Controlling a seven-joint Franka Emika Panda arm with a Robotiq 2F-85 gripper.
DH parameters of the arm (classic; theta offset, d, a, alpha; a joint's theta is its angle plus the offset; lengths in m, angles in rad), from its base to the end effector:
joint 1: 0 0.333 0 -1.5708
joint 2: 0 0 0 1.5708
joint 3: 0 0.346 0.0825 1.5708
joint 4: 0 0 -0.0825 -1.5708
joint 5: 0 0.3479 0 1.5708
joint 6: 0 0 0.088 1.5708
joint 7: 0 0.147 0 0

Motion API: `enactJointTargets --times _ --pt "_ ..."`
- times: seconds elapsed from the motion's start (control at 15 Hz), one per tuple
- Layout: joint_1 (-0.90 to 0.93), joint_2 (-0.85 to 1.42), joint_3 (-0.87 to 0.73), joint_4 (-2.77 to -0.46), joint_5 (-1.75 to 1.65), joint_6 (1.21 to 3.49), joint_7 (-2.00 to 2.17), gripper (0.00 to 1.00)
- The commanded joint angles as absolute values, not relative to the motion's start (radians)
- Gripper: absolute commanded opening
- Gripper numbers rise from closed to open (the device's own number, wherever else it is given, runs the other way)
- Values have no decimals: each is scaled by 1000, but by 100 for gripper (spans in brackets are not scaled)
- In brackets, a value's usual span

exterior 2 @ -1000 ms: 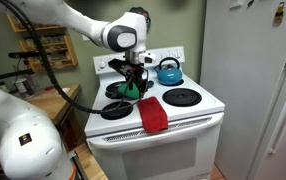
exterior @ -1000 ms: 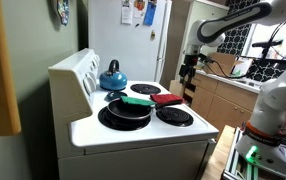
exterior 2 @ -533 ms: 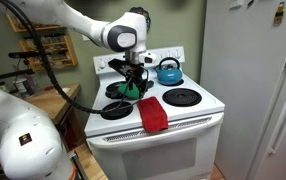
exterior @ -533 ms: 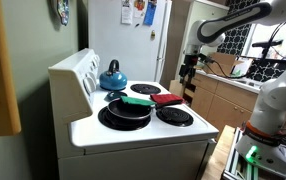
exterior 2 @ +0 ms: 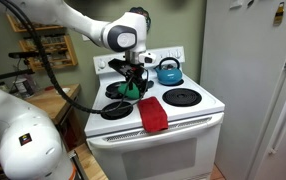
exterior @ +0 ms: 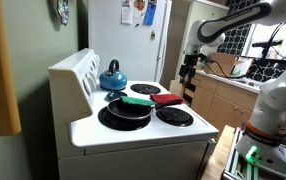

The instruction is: Fold the towel over the oven door handle

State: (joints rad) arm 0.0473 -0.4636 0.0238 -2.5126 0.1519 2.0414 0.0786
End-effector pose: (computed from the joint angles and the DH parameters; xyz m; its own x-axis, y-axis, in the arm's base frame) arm 0.3514 0.0392 0.4456 0.9967 -0.0781 -0.0213 -0.0802 -0.9892 -0.1225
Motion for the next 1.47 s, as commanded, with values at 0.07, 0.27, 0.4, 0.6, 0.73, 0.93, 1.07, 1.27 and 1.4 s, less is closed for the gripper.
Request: enactJointTargets --times 0.07,0.27,0.4,0.6,0.73,0.93,1.07,1.27,1.4 --pt "43 -464 28 -2511 153 2039 77 100" --pt "9 -422 29 -2498 120 2048 126 100" --pt "-14 -401 23 -2495 105 2056 154 100" --pt "-55 -358 14 -2487 82 2088 198 100" --pt "-44 -384 13 -2501 96 2078 175 100" --pt "-47 -371 11 -2496 95 2080 174 100" --pt "-44 -373 12 -2495 95 2080 174 100" --pt "-44 -374 12 -2494 95 2080 174 100" --pt "-43 -374 12 -2494 95 2080 174 100"
